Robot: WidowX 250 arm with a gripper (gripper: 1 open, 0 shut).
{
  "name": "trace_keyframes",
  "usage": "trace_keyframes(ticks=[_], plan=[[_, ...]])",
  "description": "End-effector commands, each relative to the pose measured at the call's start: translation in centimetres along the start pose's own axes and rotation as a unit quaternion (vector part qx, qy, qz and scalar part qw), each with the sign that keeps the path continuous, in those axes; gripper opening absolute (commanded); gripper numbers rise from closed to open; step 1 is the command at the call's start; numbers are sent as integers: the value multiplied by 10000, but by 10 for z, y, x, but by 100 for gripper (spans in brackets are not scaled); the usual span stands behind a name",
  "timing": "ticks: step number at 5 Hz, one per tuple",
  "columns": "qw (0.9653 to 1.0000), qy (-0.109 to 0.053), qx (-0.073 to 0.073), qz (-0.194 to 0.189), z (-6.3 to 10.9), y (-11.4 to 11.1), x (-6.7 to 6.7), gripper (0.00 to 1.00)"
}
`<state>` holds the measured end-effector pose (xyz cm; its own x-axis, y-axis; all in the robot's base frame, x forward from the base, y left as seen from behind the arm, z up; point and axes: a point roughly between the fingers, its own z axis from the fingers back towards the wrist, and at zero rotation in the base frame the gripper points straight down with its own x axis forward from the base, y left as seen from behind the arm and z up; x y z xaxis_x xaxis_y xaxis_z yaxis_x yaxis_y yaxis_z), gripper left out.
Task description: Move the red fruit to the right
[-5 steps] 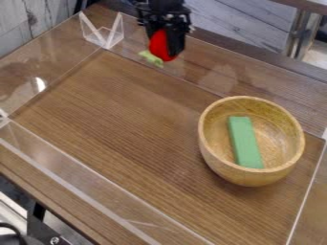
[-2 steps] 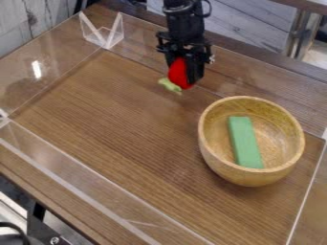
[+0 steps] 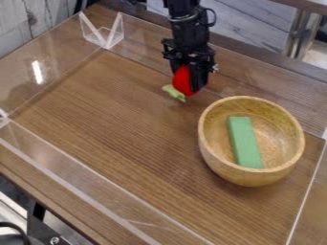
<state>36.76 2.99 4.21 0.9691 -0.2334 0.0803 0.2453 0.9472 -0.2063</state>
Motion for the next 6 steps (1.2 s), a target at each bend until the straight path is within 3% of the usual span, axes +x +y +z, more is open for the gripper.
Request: trace_keyframes(ticks=[1,3,5,6], plan=[[9995,-278,109,-104,15,5,4,0],[9974,-556,264,377,12,29,-3,0],[9918,-929,369,802,35,34,-3,0],[9927,-990,345,589,40,26,1,0]])
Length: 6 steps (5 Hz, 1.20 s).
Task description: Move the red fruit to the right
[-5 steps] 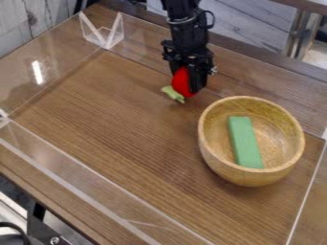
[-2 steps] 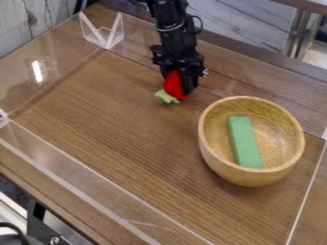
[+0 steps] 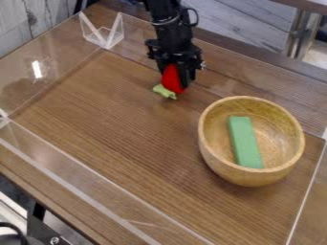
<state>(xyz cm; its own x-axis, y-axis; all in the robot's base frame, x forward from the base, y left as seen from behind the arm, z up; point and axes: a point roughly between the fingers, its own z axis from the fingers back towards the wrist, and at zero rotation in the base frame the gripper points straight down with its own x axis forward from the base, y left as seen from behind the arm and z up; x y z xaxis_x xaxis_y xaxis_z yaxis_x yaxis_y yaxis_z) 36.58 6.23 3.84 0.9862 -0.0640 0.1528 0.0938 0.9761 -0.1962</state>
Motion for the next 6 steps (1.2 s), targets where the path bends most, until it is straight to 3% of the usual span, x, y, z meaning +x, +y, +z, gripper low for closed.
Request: trace_keyframes(ticks=[1,3,5,6], plan=[[9977,-534,111,-401,40,-15,16,0],[9977,-634,183,-164,39,1,13,0],[9947,-962,61,-357,46,-23,16,0],[9931,-1069,-9,-476,56,-47,19,0]])
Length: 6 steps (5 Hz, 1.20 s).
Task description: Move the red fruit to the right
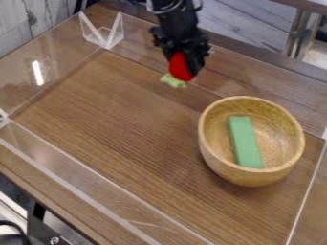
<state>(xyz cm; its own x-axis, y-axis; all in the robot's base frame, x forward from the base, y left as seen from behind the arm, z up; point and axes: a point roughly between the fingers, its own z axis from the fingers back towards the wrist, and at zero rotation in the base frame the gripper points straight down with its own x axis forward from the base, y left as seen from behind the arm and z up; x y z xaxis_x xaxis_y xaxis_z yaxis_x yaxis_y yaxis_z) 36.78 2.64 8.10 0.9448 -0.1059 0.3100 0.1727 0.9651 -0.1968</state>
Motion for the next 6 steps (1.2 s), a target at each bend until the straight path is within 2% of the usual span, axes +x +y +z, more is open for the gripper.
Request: trace_keyframes(ticks=[1,3,5,6], plan=[[9991,-331,11,-269,20,-28,15,0],[9994,-277,14,-217,-8,-39,10,0],[9992,-279,205,177,-40,-71,6,0],[9986,-246,290,360,-52,-70,2,0]])
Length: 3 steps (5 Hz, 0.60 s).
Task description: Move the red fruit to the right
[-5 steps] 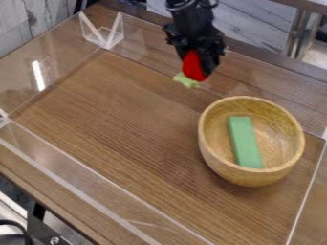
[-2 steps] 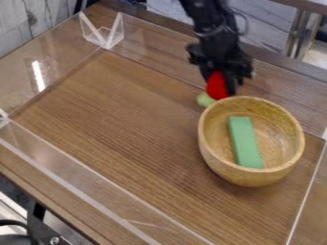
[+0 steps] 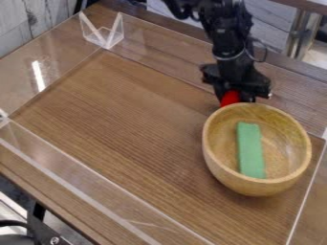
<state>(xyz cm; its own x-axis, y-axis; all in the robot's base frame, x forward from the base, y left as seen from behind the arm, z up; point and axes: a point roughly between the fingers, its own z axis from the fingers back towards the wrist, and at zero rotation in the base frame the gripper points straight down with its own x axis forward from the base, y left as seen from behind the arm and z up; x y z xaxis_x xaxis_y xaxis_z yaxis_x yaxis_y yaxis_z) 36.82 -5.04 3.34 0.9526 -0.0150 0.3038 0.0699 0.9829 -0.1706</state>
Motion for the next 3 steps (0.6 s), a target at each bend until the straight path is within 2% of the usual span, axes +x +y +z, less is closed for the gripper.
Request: trace_keyframes(ticks=[1,3], plan=[[9998,-137,68,94,3,-3,5,100],[9975,-219,151,662,13,-7,7,100]])
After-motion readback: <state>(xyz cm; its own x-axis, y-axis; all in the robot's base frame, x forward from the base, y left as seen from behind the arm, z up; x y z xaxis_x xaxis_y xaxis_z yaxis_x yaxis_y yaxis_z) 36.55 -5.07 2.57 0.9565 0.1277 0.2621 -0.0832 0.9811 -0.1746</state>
